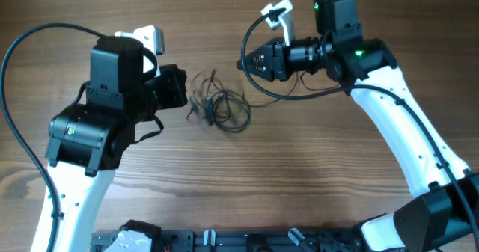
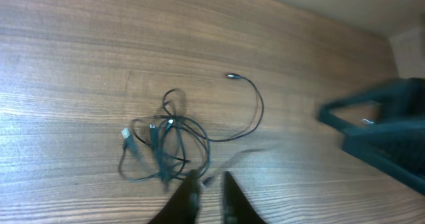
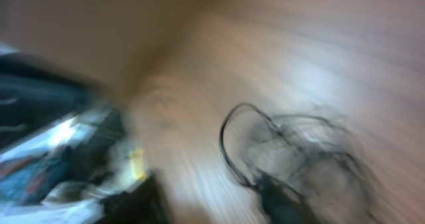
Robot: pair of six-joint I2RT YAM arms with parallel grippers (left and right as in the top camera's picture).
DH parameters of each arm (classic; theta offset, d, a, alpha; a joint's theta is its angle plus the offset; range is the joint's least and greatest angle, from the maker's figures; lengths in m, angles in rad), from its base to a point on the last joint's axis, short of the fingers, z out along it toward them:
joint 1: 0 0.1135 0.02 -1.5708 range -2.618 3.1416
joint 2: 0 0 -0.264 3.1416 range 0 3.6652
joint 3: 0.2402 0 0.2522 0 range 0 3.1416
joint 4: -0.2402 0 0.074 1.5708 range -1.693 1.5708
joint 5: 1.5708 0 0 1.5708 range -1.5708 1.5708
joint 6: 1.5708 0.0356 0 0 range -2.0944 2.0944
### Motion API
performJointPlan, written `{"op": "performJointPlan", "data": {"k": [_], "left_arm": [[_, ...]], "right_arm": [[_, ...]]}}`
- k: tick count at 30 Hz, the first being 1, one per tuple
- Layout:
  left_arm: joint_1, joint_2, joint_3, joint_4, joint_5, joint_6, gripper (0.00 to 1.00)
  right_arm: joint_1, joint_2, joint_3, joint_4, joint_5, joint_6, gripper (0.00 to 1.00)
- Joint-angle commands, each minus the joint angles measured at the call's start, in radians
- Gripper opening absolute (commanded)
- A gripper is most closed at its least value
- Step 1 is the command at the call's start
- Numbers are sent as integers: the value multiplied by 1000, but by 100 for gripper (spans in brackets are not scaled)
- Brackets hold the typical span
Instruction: Untangle cables
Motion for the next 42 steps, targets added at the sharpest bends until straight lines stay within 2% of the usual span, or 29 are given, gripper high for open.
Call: {"op": "performJointPlan", "data": {"k": [1, 2, 4, 5, 6, 9, 11, 13, 16, 21, 24, 29, 37, 39, 40, 42], "left_arm": [[2, -10, 18, -1, -6, -2, 24], [2, -10, 18, 0, -6, -2, 27], [2, -10, 18, -2, -6, -2, 37], [2, -10, 18, -5, -6, -2, 40], [2, -10, 18, -5, -6, -2, 46], [2, -9, 18, 3, -11, -2, 56], [3, 2, 18, -4, -119, -17, 58], [18, 8, 18, -26, -177, -84, 58], [85, 10, 18, -32, -185, -171, 59], [267, 10, 18, -84, -184, -316, 57], [333, 10, 18, -101, -131, -320, 57], [335, 10, 18, -130, -132, -320, 57], [334, 10, 18, -137, -107, -320, 57], [334, 10, 18, -137, -105, -320, 57], [334, 10, 18, -139, -102, -320, 57], [334, 10, 18, -141, -90, -320, 57]], "right_arm": [[-1, 10, 1, -221, 691, 29, 100], [-1, 10, 1, -281, 758, 29, 100], [-1, 10, -2, -367, 747, 28, 100], [6, 10, -7, -414, 640, -14, 100], [27, 11, -19, -431, 496, -126, 100], [117, 26, -47, -409, 444, -226, 100], [237, 92, -72, -283, 525, -269, 100], [301, 172, -72, -183, 586, -372, 99], [355, 275, -72, -81, 595, -494, 100], [415, 352, -72, 12, 588, -521, 97], [454, 370, -72, 97, 588, -518, 87], [504, 402, -72, 203, 588, -467, 86], [504, 452, -72, 211, 592, -432, 85], [502, 457, -72, 210, 593, -432, 79], [501, 466, -72, 208, 594, -431, 72], [499, 497, -72, 196, 596, -431, 72]]}}
